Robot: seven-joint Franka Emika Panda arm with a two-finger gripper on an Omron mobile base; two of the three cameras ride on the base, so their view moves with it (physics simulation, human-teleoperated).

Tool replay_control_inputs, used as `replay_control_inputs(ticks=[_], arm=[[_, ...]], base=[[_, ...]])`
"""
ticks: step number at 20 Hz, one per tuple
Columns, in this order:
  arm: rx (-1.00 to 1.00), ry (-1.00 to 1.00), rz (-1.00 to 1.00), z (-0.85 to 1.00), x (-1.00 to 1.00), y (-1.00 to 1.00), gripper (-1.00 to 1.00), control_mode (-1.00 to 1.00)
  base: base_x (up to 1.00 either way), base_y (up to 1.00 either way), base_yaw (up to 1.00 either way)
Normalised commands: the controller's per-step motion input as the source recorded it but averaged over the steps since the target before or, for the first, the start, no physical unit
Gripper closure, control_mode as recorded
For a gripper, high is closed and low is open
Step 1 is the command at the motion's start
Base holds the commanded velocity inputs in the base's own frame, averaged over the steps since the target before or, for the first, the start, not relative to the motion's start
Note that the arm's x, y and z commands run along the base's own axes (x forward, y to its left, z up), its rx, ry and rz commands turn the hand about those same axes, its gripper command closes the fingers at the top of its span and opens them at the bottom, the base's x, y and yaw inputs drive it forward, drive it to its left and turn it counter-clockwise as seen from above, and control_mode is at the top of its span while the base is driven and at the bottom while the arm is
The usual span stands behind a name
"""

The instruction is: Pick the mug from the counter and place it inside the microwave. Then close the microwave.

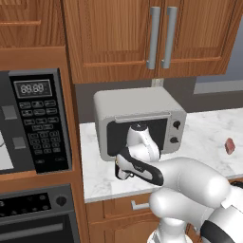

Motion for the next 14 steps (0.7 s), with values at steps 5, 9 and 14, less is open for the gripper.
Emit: replay_control_inputs(ticks=[5,9,14], arm=[[0.0,0.0,0.0,0.0,0.0,0.0,1.0,-1.0],[0.0,0.0,0.0,0.0,0.0,0.0,1.0,-1.0],[0.0,0.0,0.0,0.17,-0.13,-0.03,1.0,-1.0]], base=[[0.0,0.0,0.0],[0.0,0.0,0.0],[0.0,0.0,0.0]])
